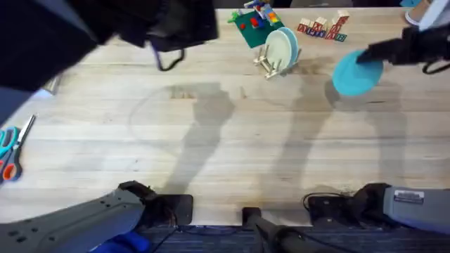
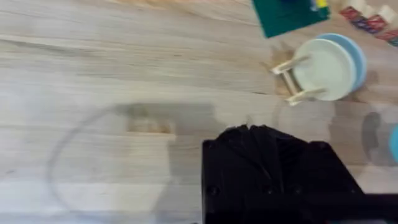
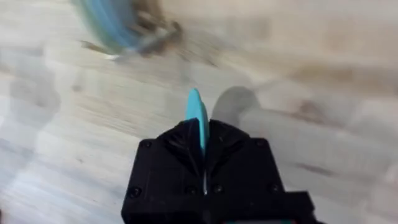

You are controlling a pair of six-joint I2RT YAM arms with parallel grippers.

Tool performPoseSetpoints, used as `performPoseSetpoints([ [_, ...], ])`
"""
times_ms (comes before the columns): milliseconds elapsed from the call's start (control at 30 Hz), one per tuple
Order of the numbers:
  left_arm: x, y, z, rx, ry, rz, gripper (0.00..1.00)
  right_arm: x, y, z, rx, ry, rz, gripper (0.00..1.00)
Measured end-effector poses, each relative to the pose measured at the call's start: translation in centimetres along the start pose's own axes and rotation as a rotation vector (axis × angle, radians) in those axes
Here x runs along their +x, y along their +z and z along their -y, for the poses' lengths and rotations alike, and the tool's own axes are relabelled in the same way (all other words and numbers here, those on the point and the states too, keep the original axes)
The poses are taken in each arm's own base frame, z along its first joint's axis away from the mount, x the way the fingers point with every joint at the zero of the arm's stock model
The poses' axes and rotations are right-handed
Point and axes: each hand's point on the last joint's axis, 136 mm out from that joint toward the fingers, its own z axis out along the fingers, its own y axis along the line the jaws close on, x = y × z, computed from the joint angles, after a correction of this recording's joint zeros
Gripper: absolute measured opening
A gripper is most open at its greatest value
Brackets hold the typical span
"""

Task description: Pick up the plates from the table one by one and place each into a slot on the dish rack.

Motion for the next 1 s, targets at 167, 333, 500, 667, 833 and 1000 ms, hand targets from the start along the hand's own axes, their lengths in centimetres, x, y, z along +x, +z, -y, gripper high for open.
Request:
performPoseSetpoints([
  [167, -0.7, -1.2, -3.7, -0.081, 0.035, 0.012, 0.096, -3.4, -2.1, -5.7, -0.016, -0.183, 0.127, 0.032],
  [333, -1.1, -2.0, -5.9, -0.126, 0.109, 0.017, 0.429, -5.5, -4.4, -10.3, -0.038, -0.317, 0.246, 0.032],
  [500, -0.9, -2.1, -6.9, -0.157, 0.168, -0.002, 0.916, -6.8, -6.4, -13.3, -0.058, -0.378, 0.341, 0.032],
  [667, -0.9, -2.1, -6.8, -0.156, 0.194, -0.002, 0.995, -7.8, -7.4, -15.2, -0.079, -0.418, 0.403, 0.032],
  [833, -0.9, -2.1, -6.8, -0.157, 0.202, -0.002, 0.995, -9.2, -7.5, -16.5, -0.059, -0.466, 0.457, 0.032],
  [1000, -1.0, -2.1, -6.9, -0.159, 0.204, -0.002, 0.995, -10.2, -6.7, -19.4, -0.005, -0.546, 0.49, 0.032],
])
